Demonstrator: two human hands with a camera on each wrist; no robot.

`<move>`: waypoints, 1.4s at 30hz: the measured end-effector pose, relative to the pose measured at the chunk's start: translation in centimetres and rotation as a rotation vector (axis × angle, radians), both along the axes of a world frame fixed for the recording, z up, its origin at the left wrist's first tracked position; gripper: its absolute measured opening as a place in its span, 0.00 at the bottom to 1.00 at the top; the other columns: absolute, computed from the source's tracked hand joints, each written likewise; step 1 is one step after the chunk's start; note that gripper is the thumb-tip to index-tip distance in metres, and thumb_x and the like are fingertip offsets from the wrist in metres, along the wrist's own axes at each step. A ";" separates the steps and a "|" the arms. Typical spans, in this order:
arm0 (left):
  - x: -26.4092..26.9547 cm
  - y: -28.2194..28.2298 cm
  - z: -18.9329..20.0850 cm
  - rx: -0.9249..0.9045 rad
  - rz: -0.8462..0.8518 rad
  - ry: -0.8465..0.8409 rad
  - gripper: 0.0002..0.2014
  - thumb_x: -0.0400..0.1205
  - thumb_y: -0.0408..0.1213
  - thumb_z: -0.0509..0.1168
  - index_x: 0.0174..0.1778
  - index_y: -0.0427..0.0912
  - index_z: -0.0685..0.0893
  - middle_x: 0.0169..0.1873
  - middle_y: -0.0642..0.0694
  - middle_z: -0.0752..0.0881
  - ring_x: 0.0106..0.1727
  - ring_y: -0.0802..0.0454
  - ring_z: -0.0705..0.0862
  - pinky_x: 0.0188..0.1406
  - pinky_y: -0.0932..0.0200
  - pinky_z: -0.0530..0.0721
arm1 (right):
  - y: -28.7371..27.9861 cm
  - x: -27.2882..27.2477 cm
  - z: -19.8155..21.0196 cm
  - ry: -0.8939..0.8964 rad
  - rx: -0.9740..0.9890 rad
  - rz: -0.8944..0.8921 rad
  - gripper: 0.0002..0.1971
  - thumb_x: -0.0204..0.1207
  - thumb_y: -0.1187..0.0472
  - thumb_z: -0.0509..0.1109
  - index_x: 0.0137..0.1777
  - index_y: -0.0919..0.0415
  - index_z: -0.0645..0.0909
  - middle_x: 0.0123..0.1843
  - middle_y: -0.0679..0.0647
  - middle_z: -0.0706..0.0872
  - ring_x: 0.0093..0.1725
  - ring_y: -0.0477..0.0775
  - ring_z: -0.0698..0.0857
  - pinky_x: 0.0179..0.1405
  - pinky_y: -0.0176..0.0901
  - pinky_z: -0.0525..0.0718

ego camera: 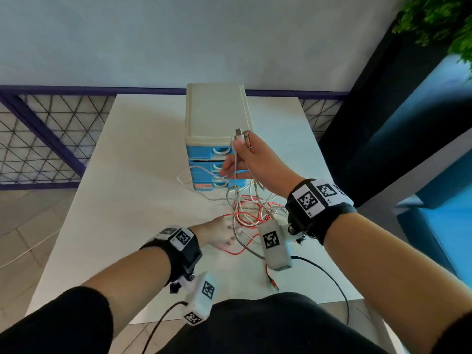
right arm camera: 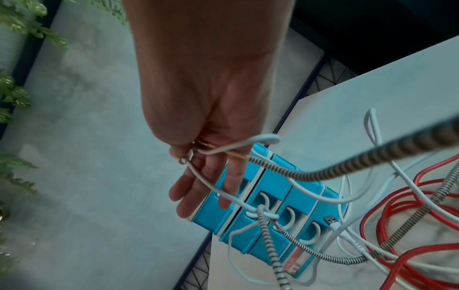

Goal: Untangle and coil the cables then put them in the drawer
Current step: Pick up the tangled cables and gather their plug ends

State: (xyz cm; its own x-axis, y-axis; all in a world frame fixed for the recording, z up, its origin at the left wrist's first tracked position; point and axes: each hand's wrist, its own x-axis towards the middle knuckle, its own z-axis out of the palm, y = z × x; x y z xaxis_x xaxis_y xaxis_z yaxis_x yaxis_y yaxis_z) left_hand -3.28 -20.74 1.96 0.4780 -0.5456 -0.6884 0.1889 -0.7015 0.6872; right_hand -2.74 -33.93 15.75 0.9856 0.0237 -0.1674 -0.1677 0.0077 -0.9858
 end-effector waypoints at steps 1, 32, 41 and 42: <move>0.1 -0.5 -0.2 -0.074 0.146 0.048 0.06 0.85 0.39 0.62 0.47 0.41 0.80 0.38 0.45 0.82 0.37 0.52 0.82 0.27 0.69 0.79 | 0.0 0.0 0.0 0.015 0.006 0.012 0.06 0.89 0.57 0.53 0.53 0.60 0.65 0.38 0.62 0.85 0.39 0.63 0.90 0.58 0.69 0.82; 2.4 5.8 13.7 -0.475 0.383 0.074 0.09 0.84 0.39 0.61 0.46 0.40 0.84 0.32 0.49 0.89 0.33 0.59 0.88 0.40 0.65 0.89 | -2.1 3.7 -0.1 0.011 0.323 0.108 0.13 0.88 0.64 0.55 0.64 0.65 0.78 0.45 0.51 0.90 0.30 0.42 0.75 0.29 0.32 0.74; 4.4 5.2 15.5 -0.695 0.641 -0.141 0.04 0.81 0.31 0.66 0.43 0.43 0.82 0.41 0.44 0.87 0.42 0.54 0.89 0.43 0.56 0.90 | -0.5 3.1 0.4 0.034 0.494 0.195 0.08 0.86 0.64 0.58 0.59 0.58 0.76 0.61 0.61 0.88 0.61 0.58 0.87 0.57 0.58 0.87; 4.5 4.9 15.7 -0.698 0.670 -0.182 0.03 0.80 0.31 0.67 0.43 0.43 0.83 0.40 0.45 0.87 0.40 0.55 0.89 0.41 0.58 0.90 | -0.3 3.1 0.5 0.040 0.500 0.197 0.08 0.86 0.65 0.58 0.60 0.58 0.76 0.62 0.61 0.87 0.61 0.59 0.87 0.56 0.58 0.88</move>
State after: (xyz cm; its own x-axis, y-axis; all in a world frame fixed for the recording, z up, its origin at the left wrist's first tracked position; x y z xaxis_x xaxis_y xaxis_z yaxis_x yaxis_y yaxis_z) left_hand 1.21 -15.84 17.69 0.9036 -0.3793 -0.1993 0.2492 0.0867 0.9646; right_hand 0.31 -34.27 16.26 0.9477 0.2936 -0.1254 -0.2504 0.4395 -0.8626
